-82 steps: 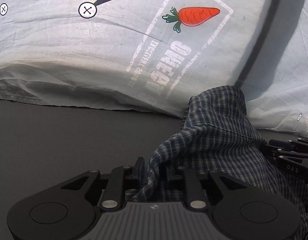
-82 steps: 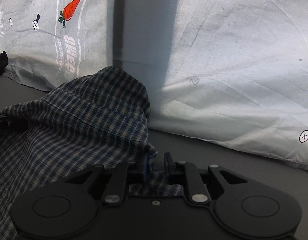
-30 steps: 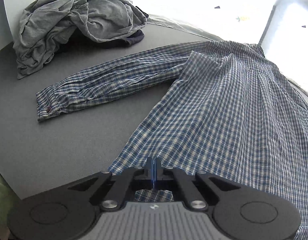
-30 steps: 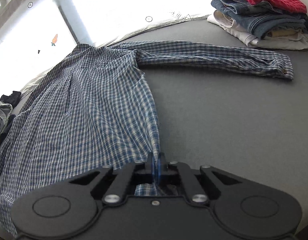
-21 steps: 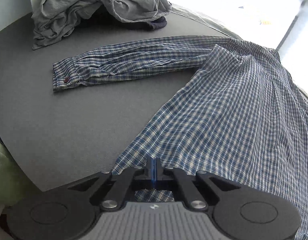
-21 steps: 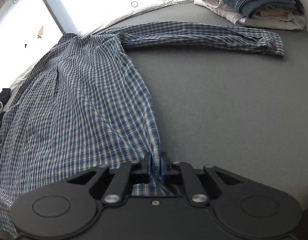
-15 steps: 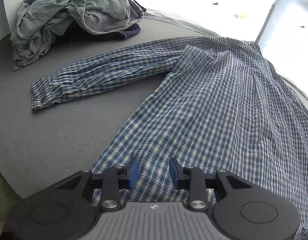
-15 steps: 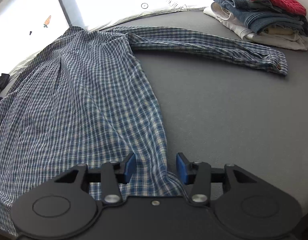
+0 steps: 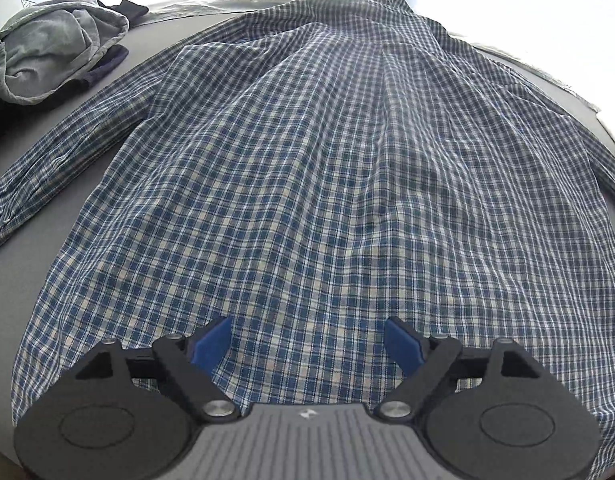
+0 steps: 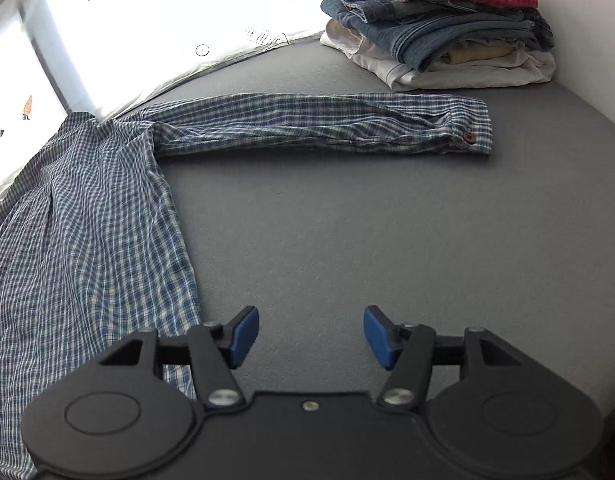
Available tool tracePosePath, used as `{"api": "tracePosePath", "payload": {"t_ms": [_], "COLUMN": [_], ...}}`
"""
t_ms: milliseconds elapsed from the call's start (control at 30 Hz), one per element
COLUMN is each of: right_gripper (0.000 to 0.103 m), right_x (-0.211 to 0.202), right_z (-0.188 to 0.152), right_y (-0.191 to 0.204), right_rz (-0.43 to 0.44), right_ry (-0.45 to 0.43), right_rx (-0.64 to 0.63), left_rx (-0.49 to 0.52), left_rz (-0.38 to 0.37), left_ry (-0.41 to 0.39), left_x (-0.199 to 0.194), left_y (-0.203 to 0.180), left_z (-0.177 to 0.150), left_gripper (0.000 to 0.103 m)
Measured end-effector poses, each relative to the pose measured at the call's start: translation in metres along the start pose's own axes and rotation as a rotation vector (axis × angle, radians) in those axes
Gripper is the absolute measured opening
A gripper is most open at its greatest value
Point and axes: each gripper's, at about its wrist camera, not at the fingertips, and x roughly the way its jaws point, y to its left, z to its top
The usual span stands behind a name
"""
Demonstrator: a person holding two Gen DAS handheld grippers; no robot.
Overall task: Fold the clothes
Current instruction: 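Grasp the sleeve cuff with the right tool and straighten it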
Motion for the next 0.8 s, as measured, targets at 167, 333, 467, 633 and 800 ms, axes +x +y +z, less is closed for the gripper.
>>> {"api": "tracePosePath", "payload": {"t_ms": [167, 333, 467, 633, 800], "right_gripper": [0.059, 0.060, 0.060, 0.059, 0.060], "right_x": [0.012, 0.042, 0.067, 0.090, 0.088], "right_z": [0.025, 0.059, 0.082, 0.096, 0.097], "right_y": [-0.026, -0.058, -0.083, -0.101, -0.105], "right_rz": [-0.097, -0.179, -0.235, -0.226, -0.172], "right_ry": [-0.067, -0.100, -0.115, -0.104, -0.112], "right_rx": [0.010, 0.035, 0.105, 0.151, 0.201], "left_rx": [0.000, -0.059, -0.076, -0.098, -0.119], "left_rz": [0.060, 0.067, 0.078, 0.091, 0.101], "left_ry": [0.032, 0.051, 0.050, 0.043, 0.045], "left_x": [0.012, 0.015, 0.016, 0.016, 0.016], "left_y": [-0.013, -0.008, -0.008, -0.011, -0.011], "left_z": [0.004, 0.007, 0.009, 0.009, 0.010], "left_gripper": [0.098, 0.103, 0.103, 0.103, 0.103]}}
